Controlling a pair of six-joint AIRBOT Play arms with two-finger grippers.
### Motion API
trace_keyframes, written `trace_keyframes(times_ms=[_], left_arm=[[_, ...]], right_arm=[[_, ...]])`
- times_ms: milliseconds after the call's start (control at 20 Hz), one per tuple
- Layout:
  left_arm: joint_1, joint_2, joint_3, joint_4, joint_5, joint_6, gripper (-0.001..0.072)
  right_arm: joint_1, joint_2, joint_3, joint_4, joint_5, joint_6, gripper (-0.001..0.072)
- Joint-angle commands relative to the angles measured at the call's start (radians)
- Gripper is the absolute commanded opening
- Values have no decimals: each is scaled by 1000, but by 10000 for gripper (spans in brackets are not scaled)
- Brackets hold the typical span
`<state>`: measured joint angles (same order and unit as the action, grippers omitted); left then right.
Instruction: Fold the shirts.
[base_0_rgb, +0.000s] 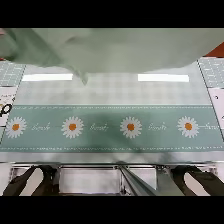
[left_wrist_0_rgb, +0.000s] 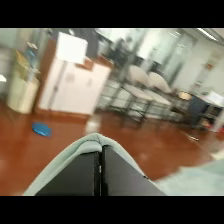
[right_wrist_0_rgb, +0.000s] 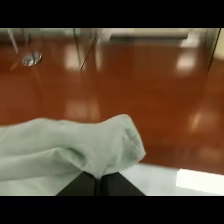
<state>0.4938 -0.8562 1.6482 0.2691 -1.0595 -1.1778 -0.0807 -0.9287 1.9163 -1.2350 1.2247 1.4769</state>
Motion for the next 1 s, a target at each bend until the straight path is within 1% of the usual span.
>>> trace_keyframes(times_ms=[0,50,150,200,250,300,400,500,550,700,800,900,950], left_arm=[[143,122,47,75,-71,-20,15],[142,159,47,118,-80,-49,15],[101,235,47,178,-75,-54,15],[60,278,47,273,-67,-58,15],[20,317,47,380,-68,-91,15],[-31,357,47,513,-69,-144,15],[-134,415,46,729,-98,-210,15],[-205,426,40,881,-174,-277,15],[-226,420,19,917,-211,-299,15],[-236,388,-136,902,-253,-301,15],[-238,349,-279,846,-242,-294,15],[-239,294,-430,744,-159,-243,15],[-239,257,-502,716,-90,-245,16]], right_arm=[[0,142,69,-122,12,-1,32],[0,176,69,-145,21,8,32],[0,232,69,-148,66,13,32],[0,252,69,-148,106,20,32],[0,265,69,-148,147,31,32],[0,274,69,-148,196,31,32],[0,277,68,-145,310,34,32],[0,277,39,-129,364,47,32],[0,277,14,-117,368,48,32],[0,277,-124,-77,337,49,32],[0,277,-280,-47,264,42,32],[0,259,-460,-28,160,29,32],[0,233,-543,-27,103,29,32]])
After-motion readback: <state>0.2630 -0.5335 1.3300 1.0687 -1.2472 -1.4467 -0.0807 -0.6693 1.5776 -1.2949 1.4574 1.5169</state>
